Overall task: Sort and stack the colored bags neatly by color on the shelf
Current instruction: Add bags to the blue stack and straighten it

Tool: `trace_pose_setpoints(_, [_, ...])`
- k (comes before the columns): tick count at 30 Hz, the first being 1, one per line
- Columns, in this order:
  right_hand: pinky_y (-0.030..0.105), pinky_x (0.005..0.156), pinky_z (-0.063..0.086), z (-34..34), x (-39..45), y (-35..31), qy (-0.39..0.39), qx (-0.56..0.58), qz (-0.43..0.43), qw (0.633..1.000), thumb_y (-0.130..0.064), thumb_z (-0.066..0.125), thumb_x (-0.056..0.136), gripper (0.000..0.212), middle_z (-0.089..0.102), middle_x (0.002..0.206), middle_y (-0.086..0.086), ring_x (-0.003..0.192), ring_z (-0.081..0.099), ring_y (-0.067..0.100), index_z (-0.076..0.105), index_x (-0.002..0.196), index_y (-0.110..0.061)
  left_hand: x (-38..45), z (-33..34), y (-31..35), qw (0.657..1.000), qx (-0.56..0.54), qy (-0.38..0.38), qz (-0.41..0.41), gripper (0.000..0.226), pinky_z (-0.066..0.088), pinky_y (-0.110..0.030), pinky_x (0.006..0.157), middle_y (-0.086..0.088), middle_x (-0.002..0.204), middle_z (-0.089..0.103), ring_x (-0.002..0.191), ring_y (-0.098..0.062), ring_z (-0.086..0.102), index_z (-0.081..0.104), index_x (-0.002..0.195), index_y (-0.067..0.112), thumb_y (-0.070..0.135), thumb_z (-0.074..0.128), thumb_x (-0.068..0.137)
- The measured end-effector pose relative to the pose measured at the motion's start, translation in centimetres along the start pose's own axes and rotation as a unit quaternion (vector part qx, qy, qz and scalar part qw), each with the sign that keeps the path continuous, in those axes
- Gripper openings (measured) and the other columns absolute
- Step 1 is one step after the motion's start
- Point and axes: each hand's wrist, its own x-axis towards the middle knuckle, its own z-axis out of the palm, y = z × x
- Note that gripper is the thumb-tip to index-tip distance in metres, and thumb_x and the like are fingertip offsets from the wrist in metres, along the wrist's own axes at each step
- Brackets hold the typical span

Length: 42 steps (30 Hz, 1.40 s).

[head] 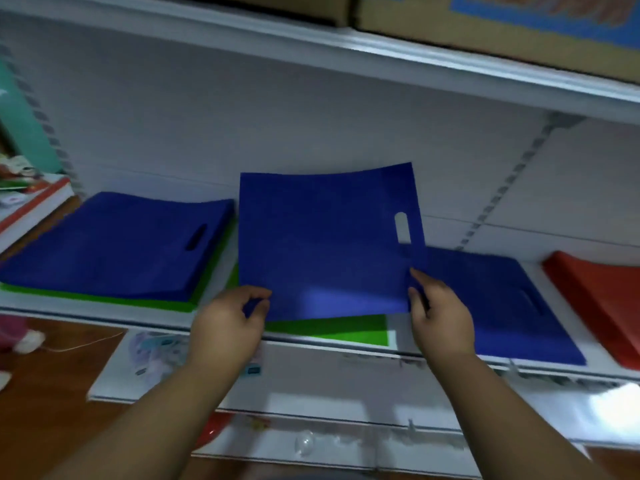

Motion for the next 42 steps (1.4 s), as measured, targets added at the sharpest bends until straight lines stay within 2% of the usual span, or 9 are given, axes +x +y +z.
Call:
trace_pose_setpoints(8, [0.035, 0.089, 0.048, -10.3, 0.7, 17.4, -0.022, -0.083, 0.059, 0.995, -0.023, 0.05, 0.1, 0.037, 0.065, 0.127, 0.007, 0.11, 0.062, 0.03, 0.057, 0.136, -0.021, -3.9, 15.0, 12.2, 0.986, 0.096, -0.077, 0.11, 0.018, 0.049, -0.033, 0.075, 0.001, 0.105, 0.071, 0.094, -0.025, 0.065, 0.073, 0.105, 0.025, 0.022, 0.065, 0.09])
trace_pose_setpoints(15, [0.038, 0.078, 0.049, -13.5, 2.1, 26.5, -0.111, -0.158, 0.07, 0.979, -0.025, 0.045, 0.101, 0.038, 0.066, 0.116, 0.011, 0.099, 0.062, 0.033, 0.053, 0.137, -0.019, -6.7, 22.8, 17.7, 0.973, 0.166, -0.117, 0.107, 0.022, 0.049, -0.032, 0.077, -0.003, 0.11, 0.07, 0.096, -0.027, 0.065, 0.072, 0.111, 0.026, 0.024, 0.063, 0.091])
trace_pose_setpoints(19, [0.035, 0.058, 0.046, -13.0, 3.2, 28.8, -0.131, -0.206, 0.047, 0.969, -0.023, 0.043, 0.1, 0.023, 0.063, 0.089, 0.008, 0.069, 0.056, 0.027, 0.061, 0.111, -0.015, -7.3, 24.6, 18.5, 0.963, 0.211, -0.123, 0.114, 0.024, 0.05, -0.034, 0.076, -0.006, 0.108, 0.069, 0.092, -0.03, 0.065, 0.072, 0.111, 0.025, 0.021, 0.059, 0.091])
trace_pose_setpoints(23, [0.03, 0.054, 0.031, -12.6, 3.6, 29.5, -0.144, -0.229, 0.035, 0.962, -0.019, 0.046, 0.098, 0.017, 0.048, 0.074, 0.001, 0.063, 0.045, 0.023, 0.053, 0.084, -0.013, -7.3, 25.4, 19.1, 0.939, 0.282, -0.127, 0.153, 0.019, 0.045, -0.032, 0.062, -0.008, 0.09, 0.068, 0.077, -0.033, 0.064, 0.075, 0.099, 0.022, 0.017, 0.061, 0.086])
trace_pose_setpoints(26, [0.029, 0.056, 0.032, -12.6, 3.9, 29.2, -0.153, -0.255, 0.039, 0.954, -0.015, 0.05, 0.095, 0.013, 0.046, 0.079, 0.002, 0.065, 0.047, 0.024, 0.059, 0.085, -0.012, -7.1, 25.9, 19.4, 0.909, 0.344, -0.153, 0.18, 0.008, 0.034, -0.029, 0.052, -0.006, 0.074, 0.062, 0.064, -0.03, 0.06, 0.074, 0.083, 0.018, 0.018, 0.066, 0.082])
trace_pose_setpoints(31, [0.026, 0.048, 0.027, -12.7, 4.4, 28.5, -0.117, -0.269, 0.024, 0.956, -0.001, 0.069, 0.074, 0.006, 0.056, 0.074, 0.013, 0.055, 0.05, 0.028, 0.064, 0.075, -0.003, -6.6, 25.6, 19.9, 0.88, 0.4, -0.133, 0.217, 0.024, 0.032, -0.03, 0.06, -0.006, 0.09, 0.061, 0.079, -0.029, 0.061, 0.067, 0.09, 0.019, 0.042, 0.061, 0.088])
trace_pose_setpoints(35, [0.028, 0.049, 0.031, -11.7, 4.8, 25.2, -0.095, -0.218, -0.033, 0.971, -0.009, 0.065, 0.081, 0.006, 0.062, 0.081, 0.014, 0.056, 0.052, 0.03, 0.064, 0.077, -0.005, -6.6, 23.8, 19.5, 0.903, 0.345, -0.131, 0.222, 0.029, 0.045, -0.032, 0.054, -0.009, 0.079, 0.063, 0.064, -0.031, 0.061, 0.07, 0.087, 0.016, 0.042, 0.075, 0.078])
trace_pose_setpoints(37, [0.032, 0.053, 0.043, -10.5, 4.8, 22.3, -0.09, -0.184, -0.056, 0.977, -0.019, 0.058, 0.09, 0.015, 0.065, 0.094, 0.014, 0.07, 0.06, 0.032, 0.068, 0.093, -0.008, -6.5, 22.4, 18.6, 0.926, 0.294, -0.109, 0.211, 0.025, 0.049, -0.033, 0.05, -0.009, 0.077, 0.065, 0.06, -0.032, 0.062, 0.073, 0.09, 0.016, 0.035, 0.078, 0.076])
trace_pose_setpoints(42, [0.039, 0.073, 0.053, -6.5, 3.9, 12.0, -0.128, -0.101, -0.114, 0.98, -0.029, 0.055, 0.094, 0.035, 0.062, 0.115, 0.013, 0.094, 0.063, 0.034, 0.064, 0.125, -0.014, -5.3, 16.5, 14.6, 0.969, 0.185, -0.051, 0.153, 0.027, 0.049, -0.033, 0.066, -0.006, 0.097, 0.069, 0.083, -0.03, 0.065, 0.07, 0.111, 0.022, 0.032, 0.066, 0.087])
